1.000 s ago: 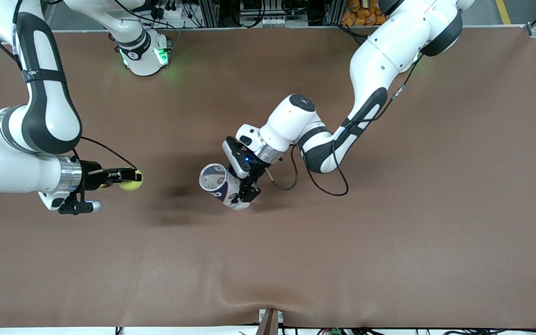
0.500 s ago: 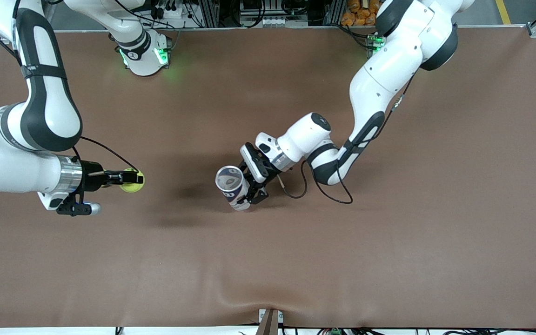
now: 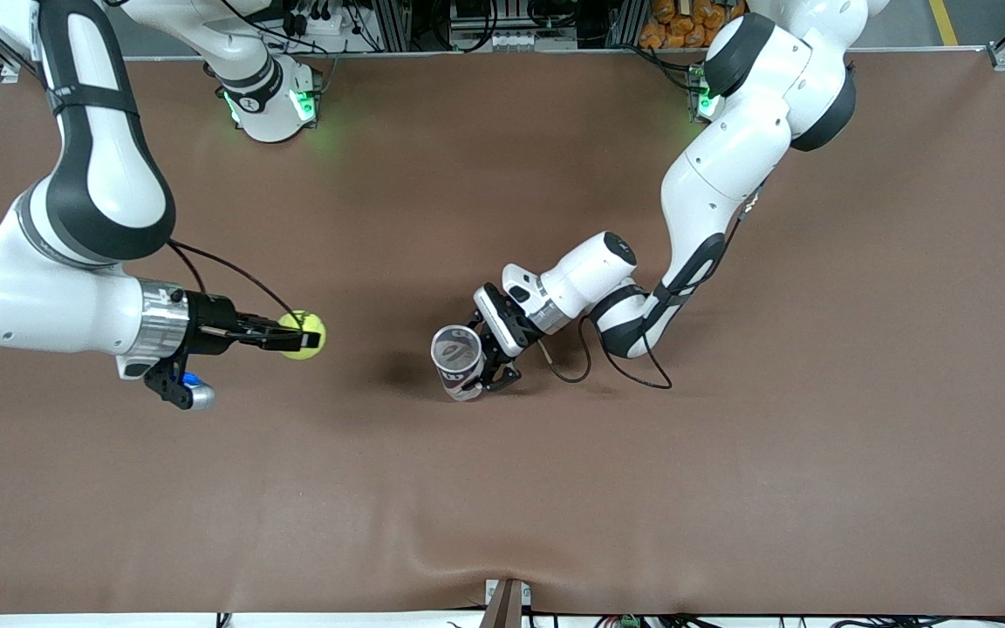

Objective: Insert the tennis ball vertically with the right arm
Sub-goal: 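Move the ball over the tube opening with the right gripper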

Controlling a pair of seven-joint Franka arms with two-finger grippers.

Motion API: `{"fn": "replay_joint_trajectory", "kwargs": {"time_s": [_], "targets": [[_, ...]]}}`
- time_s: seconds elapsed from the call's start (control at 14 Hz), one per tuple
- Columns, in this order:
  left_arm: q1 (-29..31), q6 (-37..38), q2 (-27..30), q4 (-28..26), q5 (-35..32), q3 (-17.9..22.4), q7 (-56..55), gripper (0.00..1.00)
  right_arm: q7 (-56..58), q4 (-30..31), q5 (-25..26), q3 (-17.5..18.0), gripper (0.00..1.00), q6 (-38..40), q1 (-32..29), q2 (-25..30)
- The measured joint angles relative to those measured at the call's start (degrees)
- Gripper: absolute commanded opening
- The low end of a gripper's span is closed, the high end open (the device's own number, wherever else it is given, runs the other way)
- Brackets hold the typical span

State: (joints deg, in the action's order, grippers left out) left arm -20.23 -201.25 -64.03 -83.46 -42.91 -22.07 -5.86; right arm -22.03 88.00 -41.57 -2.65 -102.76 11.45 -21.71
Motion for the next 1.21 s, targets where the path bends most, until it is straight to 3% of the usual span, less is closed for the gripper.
{"fn": "replay_joint_trajectory", "kwargs": {"time_s": [0.29,0.5,0.79,1.21], "targets": [[0.9,0.0,-0.1,0.0,0.0,0.0,0.0,0.7,-6.2,-0.4,-11.6,0.0,0.22,-1.1,1.4,-1.2],[0.8,0.0,-0.1,0.0,0.0,-0.1,0.0,0.72,-12.2,-0.4,-16.1,0.1,0.22,-10.3,5.7,-3.9],[0.7,0.0,-0.1,0.0,0.0,-0.1,0.0,0.73,-26.2,-2.5,-17.1,0.2,0.23,-20.3,12.6,-7.8],[0.3,0.0,-0.2,0.0,0.0,0.0,0.0,0.74,-29.1,-4.9,-16.9,0.0,0.25,-19.4,13.5,-12.4]]}}
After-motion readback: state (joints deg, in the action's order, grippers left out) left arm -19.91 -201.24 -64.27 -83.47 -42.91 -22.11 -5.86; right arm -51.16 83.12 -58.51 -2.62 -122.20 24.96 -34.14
